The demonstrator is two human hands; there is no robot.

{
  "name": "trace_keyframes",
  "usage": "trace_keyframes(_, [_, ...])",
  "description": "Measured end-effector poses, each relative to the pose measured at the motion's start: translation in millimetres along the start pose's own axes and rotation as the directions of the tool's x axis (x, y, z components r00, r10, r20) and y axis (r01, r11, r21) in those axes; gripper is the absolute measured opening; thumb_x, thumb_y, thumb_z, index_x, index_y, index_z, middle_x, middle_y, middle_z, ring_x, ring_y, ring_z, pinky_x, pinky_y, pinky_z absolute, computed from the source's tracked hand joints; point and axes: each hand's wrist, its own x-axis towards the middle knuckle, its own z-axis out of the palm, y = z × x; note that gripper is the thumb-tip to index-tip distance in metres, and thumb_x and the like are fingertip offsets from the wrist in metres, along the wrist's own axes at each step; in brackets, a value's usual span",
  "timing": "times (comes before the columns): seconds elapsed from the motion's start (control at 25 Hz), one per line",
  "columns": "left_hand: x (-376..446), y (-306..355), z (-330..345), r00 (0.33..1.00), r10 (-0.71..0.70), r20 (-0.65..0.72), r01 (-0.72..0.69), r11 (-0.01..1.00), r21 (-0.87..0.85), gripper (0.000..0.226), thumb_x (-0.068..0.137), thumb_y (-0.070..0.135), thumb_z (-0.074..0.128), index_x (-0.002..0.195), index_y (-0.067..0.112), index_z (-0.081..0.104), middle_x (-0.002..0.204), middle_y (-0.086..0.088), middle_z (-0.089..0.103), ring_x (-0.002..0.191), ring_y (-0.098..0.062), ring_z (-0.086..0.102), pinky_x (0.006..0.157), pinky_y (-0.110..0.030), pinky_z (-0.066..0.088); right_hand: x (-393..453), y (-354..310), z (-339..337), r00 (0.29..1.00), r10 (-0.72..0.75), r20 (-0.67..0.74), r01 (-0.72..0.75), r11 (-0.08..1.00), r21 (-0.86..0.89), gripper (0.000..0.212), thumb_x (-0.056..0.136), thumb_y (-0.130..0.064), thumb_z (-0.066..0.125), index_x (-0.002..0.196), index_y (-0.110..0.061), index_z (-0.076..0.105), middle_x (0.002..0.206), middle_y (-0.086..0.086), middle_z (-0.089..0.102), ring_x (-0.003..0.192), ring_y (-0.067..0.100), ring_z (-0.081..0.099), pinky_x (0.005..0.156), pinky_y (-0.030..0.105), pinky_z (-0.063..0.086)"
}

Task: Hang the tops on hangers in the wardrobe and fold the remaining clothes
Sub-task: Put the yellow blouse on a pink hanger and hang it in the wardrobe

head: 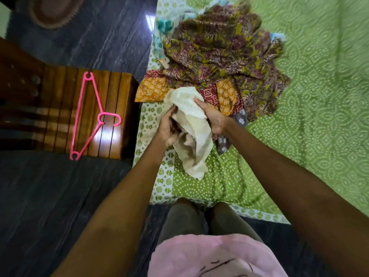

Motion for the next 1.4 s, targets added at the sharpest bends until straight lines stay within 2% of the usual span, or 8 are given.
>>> trace_keyframes(0.24, [-62.0,46.7,36.4,0.87,0.489,-0.065,-0.434,0.821,0.372,0.016,0.093,0.029,0.057,0.093,0.014,0.059,0.087,0.001,0.063,0.086,-0.021,0.06,0.074,-0.03,0.049,-95.2,-40.3,5.7,0.957,-0.289,0.024,0.268,0.85,-0.453,0.069,0.069,-0.009,0.077,0.129,0.0,0.044,0.13,0.021,0.054,0.101,0.026,0.056,0.086,0.029,0.051])
trace_keyframes(0.36, [-94.8,68.8,53.2,0.758,0.65,0.048,-0.553,0.602,0.576,0.029,0.098,0.026,0.047,0.113,0.002,0.057,0.101,-0.005,0.061,0.095,-0.016,0.053,0.069,-0.02,0.039,-128.8,-58.9,12.0,0.842,-0.536,-0.06,0.312,0.574,-0.757,0.043,0.076,-0.012,0.075,0.114,0.002,0.06,0.106,0.013,0.065,0.084,0.02,0.063,0.068,0.028,0.051])
trace_keyframes(0.6, [-151.0,109.3,84.6,0.657,0.749,0.09,-0.708,0.57,0.417,0.035,0.103,0.024,0.033,0.128,0.006,0.048,0.118,-0.001,0.054,0.104,-0.009,0.053,0.071,-0.005,0.042,-196.5,-101.8,33.9,0.542,-0.839,-0.049,0.539,0.392,-0.745,0.036,0.085,-0.016,0.068,0.055,-0.007,0.052,0.041,-0.014,0.042,0.042,-0.008,0.039,0.046,0.013,0.027])
trace_keyframes(0.76, [-171.3,128.2,108.4,0.67,0.731,0.128,-0.737,0.633,0.238,0.038,0.102,0.029,0.034,0.13,0.007,0.049,0.116,-0.006,0.059,0.1,-0.014,0.057,0.077,-0.017,0.049,-214.7,-112.6,40.3,0.559,-0.829,-0.01,0.622,0.427,-0.657,0.008,0.078,-0.008,0.073,0.075,-0.006,0.066,0.05,-0.014,0.057,0.045,-0.005,0.046,0.047,0.012,0.037])
trace_keyframes(0.96, [-188.8,136.5,128.6,0.714,0.678,0.175,-0.695,0.654,0.299,0.048,0.101,0.039,0.032,0.138,0.01,0.04,0.122,0.001,0.051,0.112,-0.011,0.049,0.094,-0.021,0.04,-228.0,-118.0,50.5,0.736,-0.673,0.067,0.383,0.332,-0.862,0.055,0.075,-0.026,0.076,0.11,0.014,0.06,0.108,0.021,0.065,0.089,0.022,0.062,0.078,0.031,0.049])
trace_keyframes(1.04, [-186.8,141.8,128.4,0.736,0.65,0.189,-0.677,0.714,0.179,0.051,0.1,0.042,0.033,0.137,0.008,0.042,0.128,-0.005,0.054,0.116,-0.017,0.053,0.085,-0.025,0.049,-228.2,-111.1,64.8,0.775,-0.61,0.167,0.353,0.199,-0.914,0.035,0.083,-0.018,0.068,0.101,0.012,0.064,0.104,0.012,0.065,0.082,0.019,0.059,0.071,0.03,0.048])
trace_keyframes(1.16, [-187.1,145.8,121.0,0.746,0.593,0.303,-0.639,0.765,0.076,0.049,0.099,0.042,0.027,0.116,0.008,0.059,0.105,-0.008,0.065,0.093,-0.023,0.066,0.081,-0.034,0.051,-231.9,-91.1,86.1,0.924,-0.234,0.302,0.365,0.304,-0.88,0.008,0.089,-0.008,0.06,0.084,-0.002,0.065,0.067,0.002,0.065,0.052,0.01,0.058,0.052,0.024,0.048])
trace_keyframes(1.4, [-191.3,147.6,120.8,0.791,0.41,0.455,-0.507,0.855,0.111,0.055,0.097,0.04,0.029,0.091,0.013,0.076,0.102,-0.007,0.071,0.094,-0.022,0.068,0.078,-0.035,0.055,-204.6,-117.5,67.3,0.628,-0.777,-0.035,0.576,0.495,-0.65,0.053,0.078,0.004,0.066,0.124,-0.008,0.043,0.11,0.01,0.055,0.086,0.017,0.053,0.061,0.022,0.049])
